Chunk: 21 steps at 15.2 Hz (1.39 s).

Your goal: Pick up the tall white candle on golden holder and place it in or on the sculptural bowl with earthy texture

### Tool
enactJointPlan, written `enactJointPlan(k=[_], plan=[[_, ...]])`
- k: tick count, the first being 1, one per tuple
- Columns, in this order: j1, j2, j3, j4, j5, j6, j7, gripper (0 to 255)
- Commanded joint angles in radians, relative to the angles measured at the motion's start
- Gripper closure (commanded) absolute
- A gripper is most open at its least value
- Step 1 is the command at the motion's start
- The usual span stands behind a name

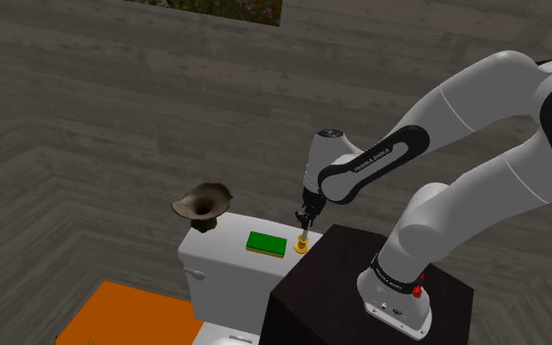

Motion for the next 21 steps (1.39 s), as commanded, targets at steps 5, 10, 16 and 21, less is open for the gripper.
enactJointPlan(k=[5,10,16,21], plan=[[0.0,-0.06,-0.003,0.011,-0.002,-0.071,0.0,255],[0.0,-0.148,-0.007,0.036,-0.006,-0.184,0.001,255],[-0.001,-0.233,-0.013,0.077,-0.012,-0.31,0.003,255],[-0.002,-0.287,-0.018,0.119,-0.017,-0.406,0.004,255]])
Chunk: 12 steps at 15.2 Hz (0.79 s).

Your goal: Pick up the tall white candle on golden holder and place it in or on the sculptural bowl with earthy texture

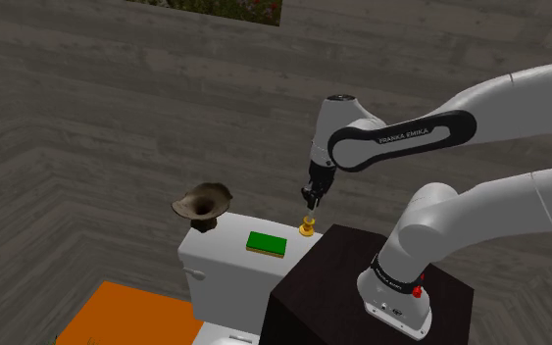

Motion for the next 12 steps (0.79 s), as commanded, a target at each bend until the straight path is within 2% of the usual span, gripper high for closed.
enactJointPlan(k=[1,12], plan=[[-0.001,-0.017,-0.002,0.017,-0.002,-0.035,0.001,255],[-0.004,-0.086,-0.011,0.132,-0.012,-0.219,0.002,255]])
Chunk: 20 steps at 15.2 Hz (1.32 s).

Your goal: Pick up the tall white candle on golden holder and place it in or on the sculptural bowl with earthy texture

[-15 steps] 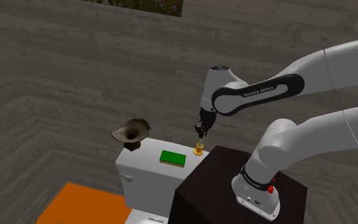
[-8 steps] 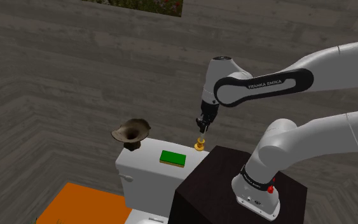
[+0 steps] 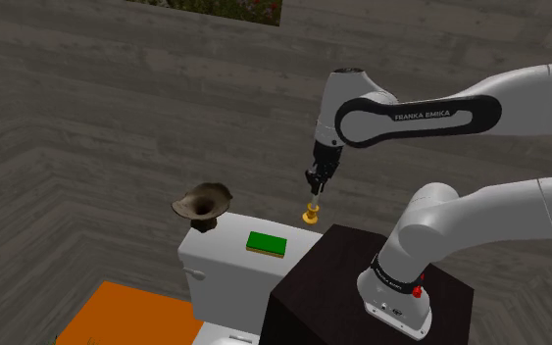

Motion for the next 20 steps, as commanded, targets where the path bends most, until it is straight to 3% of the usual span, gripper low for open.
enactJointPlan(k=[1,12,20], plan=[[-0.002,-0.011,-0.004,0.023,-0.003,-0.034,-0.002,255],[-0.005,-0.03,-0.011,0.147,-0.011,-0.178,0.0,255],[0.006,0.305,0.067,0.412,0.014,-0.104,0.082,255]])
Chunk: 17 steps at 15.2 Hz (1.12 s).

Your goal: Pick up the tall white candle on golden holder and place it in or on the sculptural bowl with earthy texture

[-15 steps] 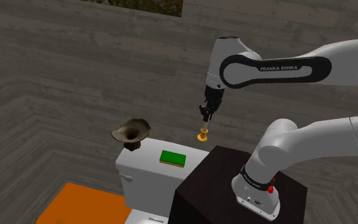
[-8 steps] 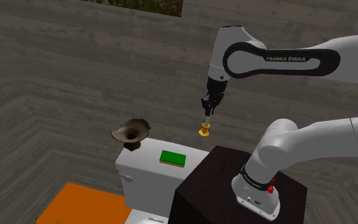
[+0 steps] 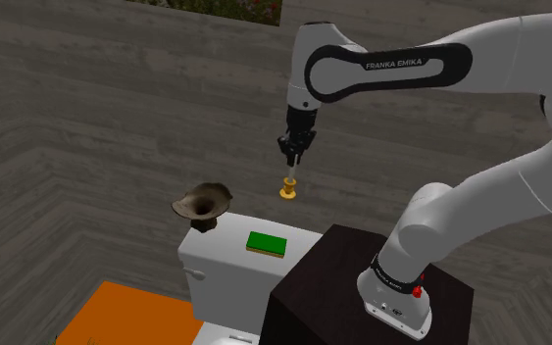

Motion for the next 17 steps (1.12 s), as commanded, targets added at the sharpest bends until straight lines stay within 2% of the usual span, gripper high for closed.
enactJointPlan(k=[1,9,17], plan=[[0.0,0.081,0.017,0.071,0.0,0.01,0.021,255],[0.004,0.392,0.08,0.406,-0.036,-0.013,0.114,255],[0.041,0.725,0.121,0.837,-0.114,-0.12,0.209,255]])
